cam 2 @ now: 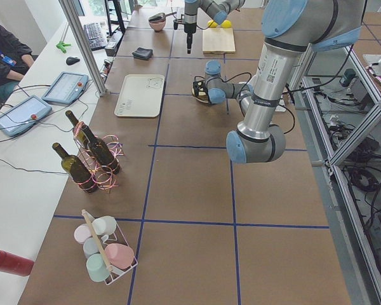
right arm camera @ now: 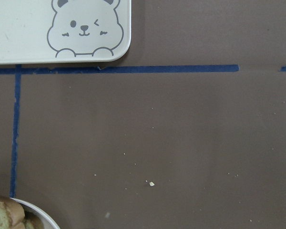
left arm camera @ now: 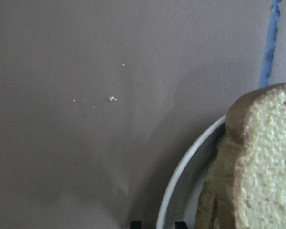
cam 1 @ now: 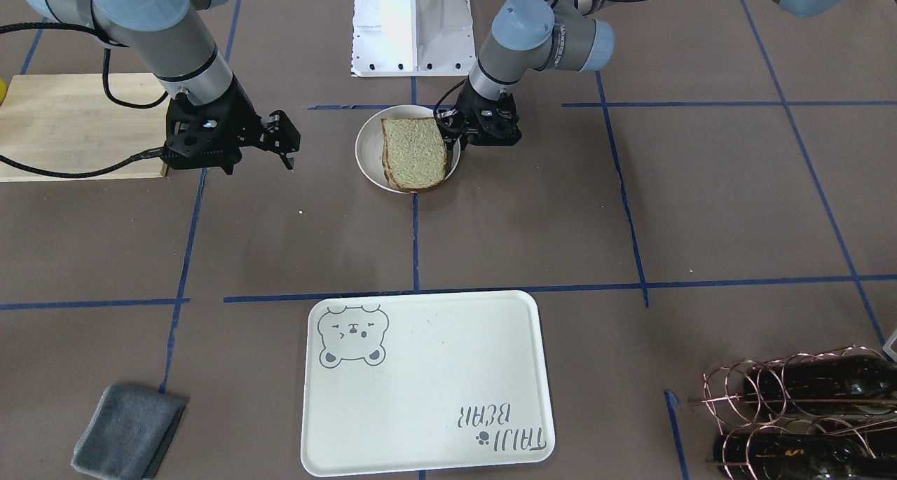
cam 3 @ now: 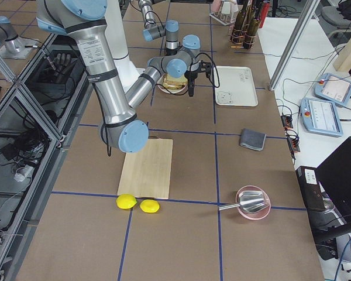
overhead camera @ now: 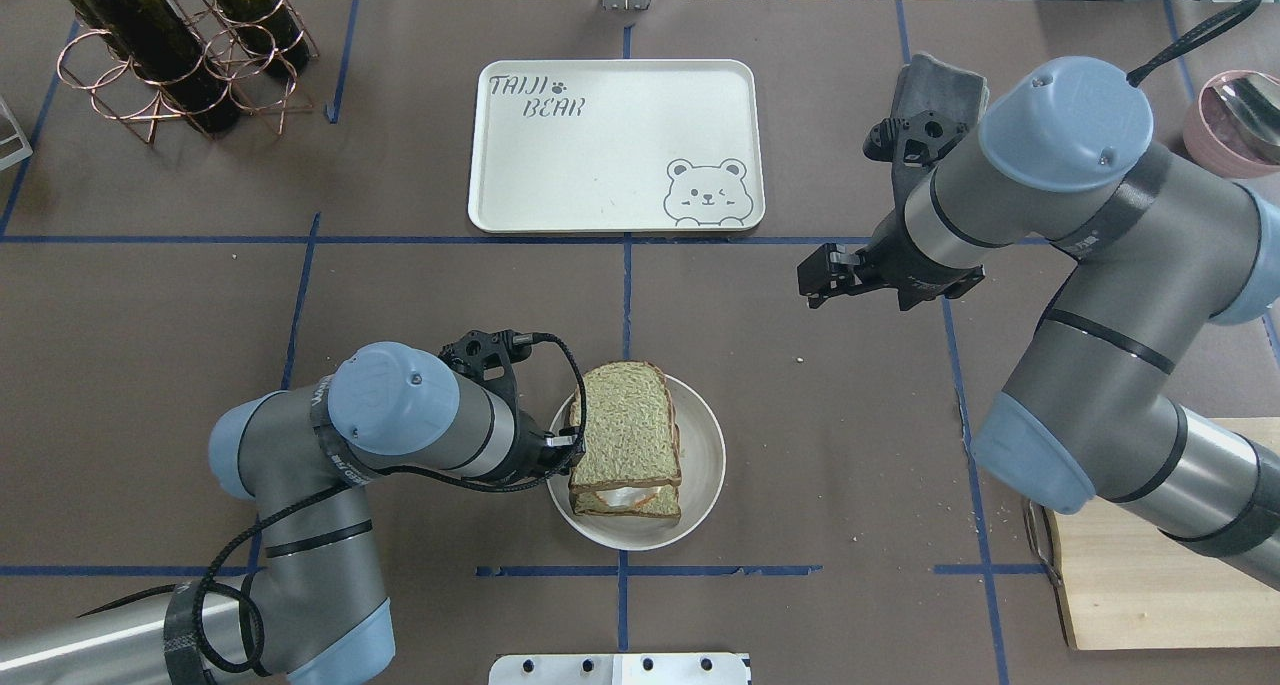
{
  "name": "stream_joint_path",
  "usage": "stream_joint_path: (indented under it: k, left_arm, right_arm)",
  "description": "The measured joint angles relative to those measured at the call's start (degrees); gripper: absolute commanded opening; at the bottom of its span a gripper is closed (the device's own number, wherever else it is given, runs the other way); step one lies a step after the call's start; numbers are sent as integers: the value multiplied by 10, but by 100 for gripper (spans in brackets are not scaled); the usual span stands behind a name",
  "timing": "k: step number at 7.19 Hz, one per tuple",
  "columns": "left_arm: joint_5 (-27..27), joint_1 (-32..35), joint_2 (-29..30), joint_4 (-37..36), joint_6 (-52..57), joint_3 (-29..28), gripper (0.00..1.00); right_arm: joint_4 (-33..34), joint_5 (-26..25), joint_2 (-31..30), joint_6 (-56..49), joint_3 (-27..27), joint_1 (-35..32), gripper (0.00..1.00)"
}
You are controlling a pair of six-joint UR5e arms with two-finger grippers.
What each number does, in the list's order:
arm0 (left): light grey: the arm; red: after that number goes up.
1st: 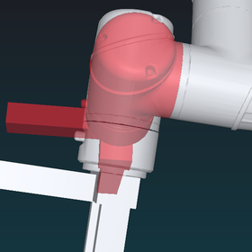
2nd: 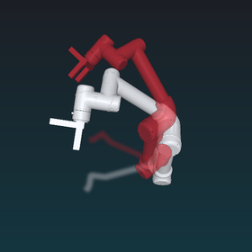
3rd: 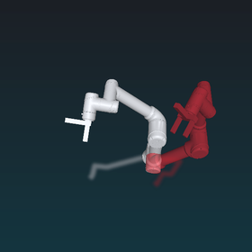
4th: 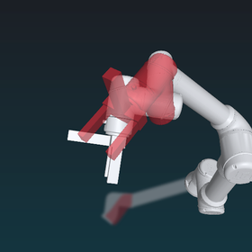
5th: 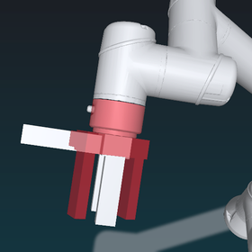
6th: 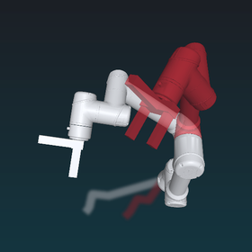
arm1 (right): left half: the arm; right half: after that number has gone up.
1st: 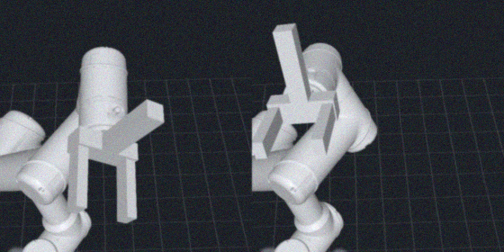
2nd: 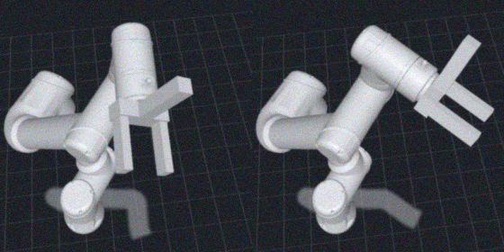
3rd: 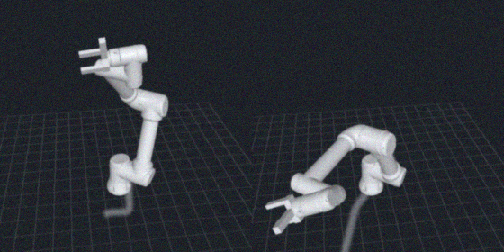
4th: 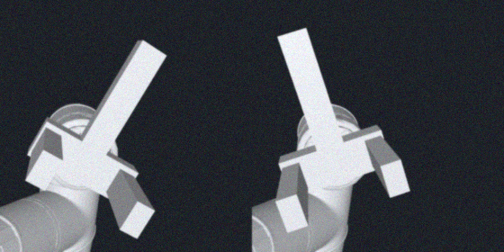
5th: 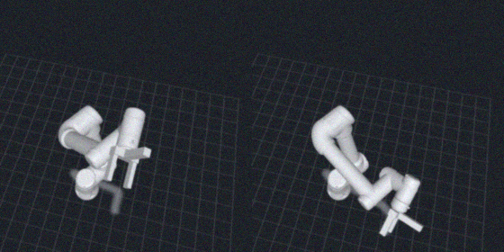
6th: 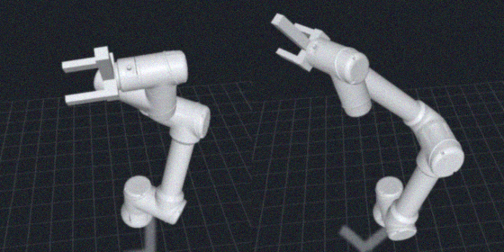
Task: Make sandwich and place on tray
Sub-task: 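Grip the plate rim with the left gripper while the right gripper withdraws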
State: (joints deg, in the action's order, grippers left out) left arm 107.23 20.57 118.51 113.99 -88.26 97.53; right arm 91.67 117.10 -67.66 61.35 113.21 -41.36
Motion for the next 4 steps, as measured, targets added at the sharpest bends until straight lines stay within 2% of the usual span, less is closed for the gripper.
stream_joint_path:
  k: [4]
  left_arm:
    - [3, 3, 1, 3, -1, 9, 0]
  right_arm:
    - [1, 1, -8, -4, 5, -7, 100]
